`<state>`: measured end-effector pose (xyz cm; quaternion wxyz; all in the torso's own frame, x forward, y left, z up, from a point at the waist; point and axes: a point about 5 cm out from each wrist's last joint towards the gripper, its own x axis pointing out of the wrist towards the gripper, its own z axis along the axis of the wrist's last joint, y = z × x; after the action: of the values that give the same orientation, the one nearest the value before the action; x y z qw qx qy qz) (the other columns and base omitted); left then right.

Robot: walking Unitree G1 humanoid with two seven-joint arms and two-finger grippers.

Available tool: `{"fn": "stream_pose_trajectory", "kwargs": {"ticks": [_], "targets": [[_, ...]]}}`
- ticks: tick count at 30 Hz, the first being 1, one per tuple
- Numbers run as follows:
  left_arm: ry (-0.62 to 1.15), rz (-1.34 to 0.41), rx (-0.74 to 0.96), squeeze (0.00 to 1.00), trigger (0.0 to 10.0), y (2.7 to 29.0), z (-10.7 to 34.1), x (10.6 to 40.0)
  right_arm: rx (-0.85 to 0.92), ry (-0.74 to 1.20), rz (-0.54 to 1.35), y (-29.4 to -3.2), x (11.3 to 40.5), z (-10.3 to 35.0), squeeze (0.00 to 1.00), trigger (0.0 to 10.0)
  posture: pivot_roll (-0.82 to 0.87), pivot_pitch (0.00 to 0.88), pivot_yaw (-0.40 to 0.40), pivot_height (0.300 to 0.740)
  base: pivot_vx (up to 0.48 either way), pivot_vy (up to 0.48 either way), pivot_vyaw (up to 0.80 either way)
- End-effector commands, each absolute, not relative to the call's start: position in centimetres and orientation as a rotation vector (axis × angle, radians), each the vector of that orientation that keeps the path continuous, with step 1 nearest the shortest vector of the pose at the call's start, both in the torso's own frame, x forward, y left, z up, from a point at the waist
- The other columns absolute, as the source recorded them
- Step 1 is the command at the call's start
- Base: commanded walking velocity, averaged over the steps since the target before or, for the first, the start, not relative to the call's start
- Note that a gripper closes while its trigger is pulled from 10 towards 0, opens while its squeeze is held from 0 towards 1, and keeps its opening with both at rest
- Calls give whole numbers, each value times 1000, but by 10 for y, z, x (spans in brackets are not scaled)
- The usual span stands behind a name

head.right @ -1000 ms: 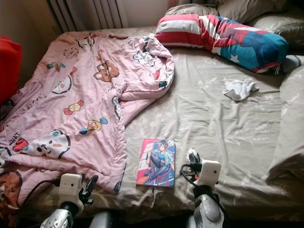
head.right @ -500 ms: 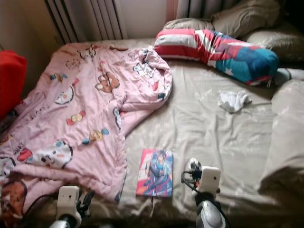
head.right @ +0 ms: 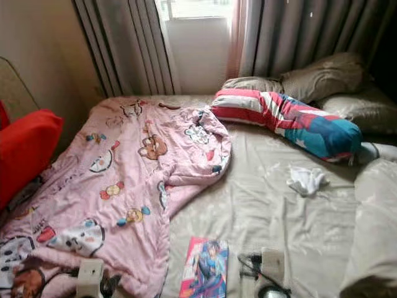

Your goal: Clean up the room

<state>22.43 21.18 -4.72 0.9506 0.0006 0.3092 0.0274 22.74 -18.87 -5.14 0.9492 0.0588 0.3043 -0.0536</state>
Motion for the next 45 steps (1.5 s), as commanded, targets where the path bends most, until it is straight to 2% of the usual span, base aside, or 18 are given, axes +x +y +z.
{"fn": "stream_pose_trajectory", "kwargs": {"ticks": [1, 3, 12, 23, 45], "targets": [[708, 60, 35, 0, 10000, 217, -56, 213, 135, 699, -132, -188, 215, -62, 0, 10000, 14, 0, 40, 740, 0, 0, 0], [771, 77, 44, 0, 10000, 219, -63, 205, 171, 776, -192, -192, 201, -71, 0, 10000, 5, 0, 43, 740, 0, 0, 0], [777, 79, 30, 0, 10000, 215, -65, 203, 133, 825, -123, -179, 191, -78, 0, 10000, -6, 0, 49, 740, 0, 0, 0], [805, 64, 51, 0, 10000, 217, -69, 196, 109, 811, -90, -173, 197, -76, 0, 10000, 2, 0, 63, 740, 0, 0, 0], [817, 42, 68, 0, 10000, 215, -70, 195, 150, 830, -128, -173, 189, -80, 0, 10000, 10, 24, 76, 740, 0, 0, 717]]}}
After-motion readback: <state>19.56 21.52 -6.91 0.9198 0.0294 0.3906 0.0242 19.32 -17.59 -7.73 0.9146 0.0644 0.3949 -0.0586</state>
